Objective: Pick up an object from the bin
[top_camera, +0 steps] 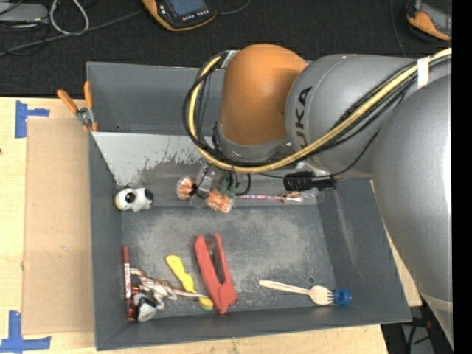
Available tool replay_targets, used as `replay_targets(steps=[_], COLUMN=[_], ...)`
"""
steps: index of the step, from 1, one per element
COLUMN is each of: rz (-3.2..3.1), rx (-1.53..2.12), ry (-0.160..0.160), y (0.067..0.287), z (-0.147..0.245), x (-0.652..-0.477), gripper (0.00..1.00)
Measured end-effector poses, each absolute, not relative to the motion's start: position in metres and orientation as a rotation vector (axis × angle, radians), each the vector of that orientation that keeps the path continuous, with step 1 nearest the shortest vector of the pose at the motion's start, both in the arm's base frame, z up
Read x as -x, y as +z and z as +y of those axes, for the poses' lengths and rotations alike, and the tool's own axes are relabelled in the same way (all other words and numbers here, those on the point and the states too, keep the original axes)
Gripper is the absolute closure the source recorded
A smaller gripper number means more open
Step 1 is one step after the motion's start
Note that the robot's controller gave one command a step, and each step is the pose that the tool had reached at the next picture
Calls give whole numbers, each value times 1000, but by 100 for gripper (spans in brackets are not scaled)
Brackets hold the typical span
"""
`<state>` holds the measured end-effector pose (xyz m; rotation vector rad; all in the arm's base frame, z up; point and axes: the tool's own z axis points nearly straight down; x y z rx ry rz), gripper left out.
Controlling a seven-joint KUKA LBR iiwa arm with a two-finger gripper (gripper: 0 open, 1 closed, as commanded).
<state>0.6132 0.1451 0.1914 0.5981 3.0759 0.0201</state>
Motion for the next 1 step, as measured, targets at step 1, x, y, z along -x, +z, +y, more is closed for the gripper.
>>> replay_targets(steps=[1], rz=[3075], rx=[-597], ry=[21], y=[223], z=[145], x=[-614], gripper=[100])
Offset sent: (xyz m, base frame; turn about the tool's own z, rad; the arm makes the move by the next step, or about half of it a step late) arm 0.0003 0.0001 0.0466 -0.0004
